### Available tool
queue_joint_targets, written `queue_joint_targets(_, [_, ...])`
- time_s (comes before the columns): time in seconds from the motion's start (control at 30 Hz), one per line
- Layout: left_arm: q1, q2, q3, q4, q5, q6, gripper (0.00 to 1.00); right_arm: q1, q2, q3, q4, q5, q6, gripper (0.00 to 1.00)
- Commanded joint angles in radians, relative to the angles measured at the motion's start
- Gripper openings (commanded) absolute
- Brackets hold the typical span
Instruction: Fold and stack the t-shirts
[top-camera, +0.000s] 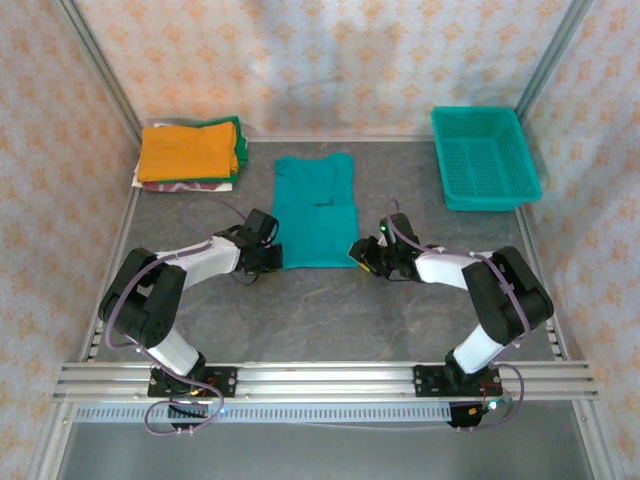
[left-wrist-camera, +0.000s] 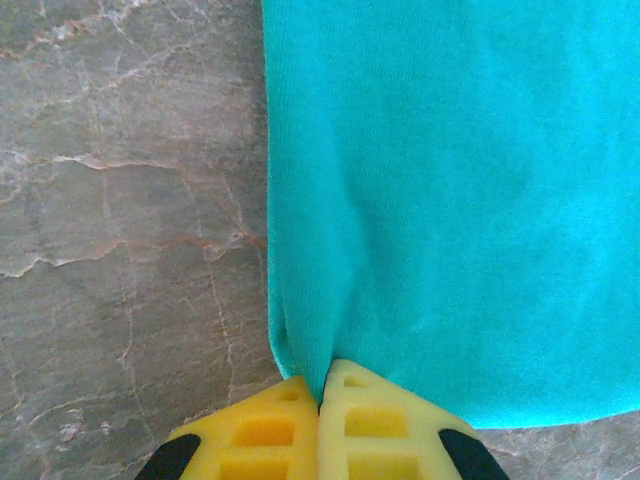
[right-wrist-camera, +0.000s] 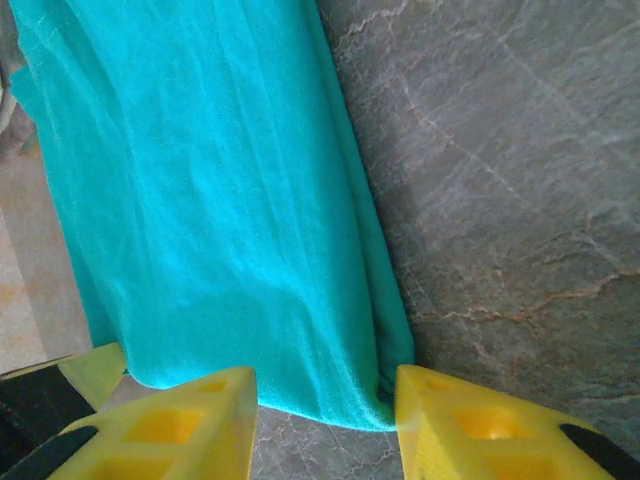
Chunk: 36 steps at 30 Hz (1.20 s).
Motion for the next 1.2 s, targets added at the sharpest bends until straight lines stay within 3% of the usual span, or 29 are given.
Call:
queue_joint_targets(0.0, [-0.003,-0.010,0.003,0.009,-0.021,0.010,0.00,0.008,-0.038,0.003,-0.049,0.073,-0.026,0.42])
queue_joint_targets(0.3, [-0.003,-0.002,0.002,0.022,-0.009,0.007,0.00,0.053,0.027,0.040,-0.045,0.046,-0.039,0.40])
queue_joint_targets(0.43, [-0.003,-0.012,-0.001,0.017,-0.012,0.007,0.00,0.065,0.069,0.052,0.013,0.022,-0.009,0.34])
queue_joint_targets(0.77, [-0.003,-0.052,-0.023,0.009,-0.039,0.008,0.00,0.066,0.042,0.087,-0.072,0.139,-0.027,0.17])
queue_joint_targets(0.93, [-0.001,-0.060,-0.019,0.003,-0.051,0.014,0.00,0.064,0.054,0.099,-0.105,0.170,-0.030,0.32])
queue_joint_targets(1.07, [-0.002,-0.054,-0.016,0.003,-0.055,0.019,0.00,0.058,0.083,0.091,-0.074,0.170,-0.016,0.32])
queue_joint_targets(1.17, [-0.002,-0.049,-0.016,0.006,-0.051,0.019,0.00,0.057,0.100,0.089,-0.032,0.167,0.001,0.24])
